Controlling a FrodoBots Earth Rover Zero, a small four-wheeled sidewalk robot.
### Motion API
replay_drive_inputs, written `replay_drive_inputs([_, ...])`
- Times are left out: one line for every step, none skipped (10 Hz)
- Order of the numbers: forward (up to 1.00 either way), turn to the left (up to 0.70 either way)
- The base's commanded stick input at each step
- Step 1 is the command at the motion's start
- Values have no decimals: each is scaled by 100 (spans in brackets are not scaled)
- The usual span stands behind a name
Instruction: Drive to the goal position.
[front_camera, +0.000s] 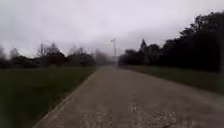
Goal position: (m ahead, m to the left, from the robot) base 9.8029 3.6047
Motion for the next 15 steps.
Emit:
replay_drive_inputs([85, -30])
replay_drive_inputs([85, -31])
replay_drive_inputs([85, -28])
replay_drive_inputs([85, -21])
replay_drive_inputs([85, -8])
replay_drive_inputs([85, 0])
replay_drive_inputs([85, 0])
replay_drive_inputs([85, 0])
replay_drive_inputs([85, 0])
replay_drive_inputs([85, 0])
replay_drive_inputs([85, 0])
replay_drive_inputs([85, 0])
replay_drive_inputs([85, 0])
replay_drive_inputs([85, 0])
replay_drive_inputs([85, 0])
